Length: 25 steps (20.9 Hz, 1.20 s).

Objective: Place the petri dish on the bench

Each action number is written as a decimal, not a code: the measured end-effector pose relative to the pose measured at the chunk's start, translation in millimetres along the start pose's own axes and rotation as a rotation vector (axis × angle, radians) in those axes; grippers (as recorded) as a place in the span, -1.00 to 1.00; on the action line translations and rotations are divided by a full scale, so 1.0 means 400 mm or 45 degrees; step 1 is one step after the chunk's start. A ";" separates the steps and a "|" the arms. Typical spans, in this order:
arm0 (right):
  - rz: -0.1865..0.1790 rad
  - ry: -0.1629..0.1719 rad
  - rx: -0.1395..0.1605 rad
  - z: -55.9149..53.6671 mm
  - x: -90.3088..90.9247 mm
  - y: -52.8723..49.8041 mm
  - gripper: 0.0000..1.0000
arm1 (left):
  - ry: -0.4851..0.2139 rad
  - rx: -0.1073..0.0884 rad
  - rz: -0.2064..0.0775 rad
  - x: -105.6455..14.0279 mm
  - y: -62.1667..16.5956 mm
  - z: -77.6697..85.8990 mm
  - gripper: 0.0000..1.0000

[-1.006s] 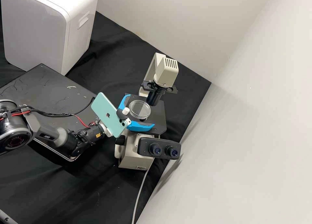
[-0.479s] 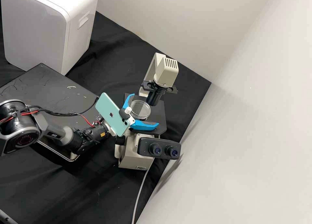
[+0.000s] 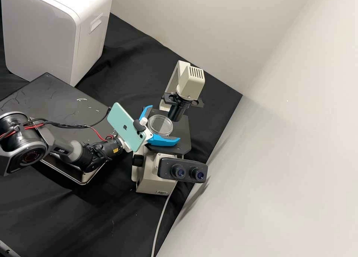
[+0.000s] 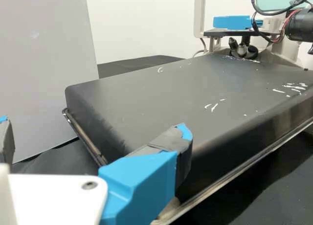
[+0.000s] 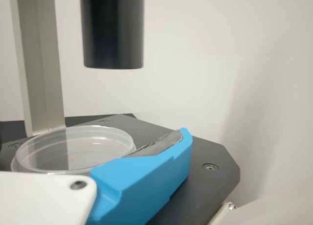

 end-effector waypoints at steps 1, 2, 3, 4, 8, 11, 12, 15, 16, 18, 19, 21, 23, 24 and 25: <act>-0.002 0.001 0.000 0.001 -0.003 -0.003 -1.00 | 0.000 0.000 0.000 0.000 0.000 0.000 1.00; -0.001 0.004 0.000 0.000 -0.003 -0.003 -1.00 | 0.000 0.000 0.000 0.000 0.000 0.000 1.00; -0.001 0.009 0.000 -0.002 -0.004 -0.005 -1.00 | 0.000 0.000 0.000 0.000 0.000 0.000 1.00; -0.004 0.011 0.001 -0.004 -0.004 -0.008 -1.00 | 0.000 0.000 0.000 0.000 0.000 0.000 1.00; -0.008 0.014 0.002 -0.007 -0.004 -0.011 -1.00 | 0.000 0.000 0.000 0.000 0.000 0.000 1.00; -0.007 0.014 0.007 -0.009 -0.004 -0.014 -1.00 | 0.000 0.000 0.000 0.000 0.000 0.000 1.00; -0.009 0.015 0.007 -0.010 -0.004 -0.015 -1.00 | 0.000 0.000 0.000 0.000 0.000 0.000 1.00; -0.009 0.015 0.007 -0.010 -0.004 -0.015 -1.00 | 0.000 0.000 0.000 0.000 0.000 0.000 1.00; -0.009 0.015 0.007 -0.010 -0.004 -0.015 -1.00 | 0.000 0.000 0.000 0.000 0.000 0.000 1.00; -0.009 0.015 0.007 -0.010 -0.004 -0.015 -1.00 | 0.000 0.000 0.000 0.000 0.000 0.000 1.00; -0.009 0.015 0.010 -0.010 -0.004 -0.015 -1.00 | 0.000 0.000 0.000 0.000 0.000 0.000 1.00; -0.009 0.015 0.021 -0.010 -0.004 -0.015 -1.00 | 0.000 0.000 0.000 0.000 0.000 0.000 1.00; -0.009 0.015 0.025 -0.010 -0.004 -0.015 -1.00 | 0.000 0.000 0.000 0.000 0.000 0.000 1.00; -0.009 0.015 0.026 -0.010 -0.004 -0.015 -1.00 | 0.000 0.000 0.000 0.000 0.000 0.000 1.00; -0.009 0.015 0.026 -0.010 -0.004 -0.015 -1.00 | 0.000 0.000 0.000 0.000 0.000 0.000 1.00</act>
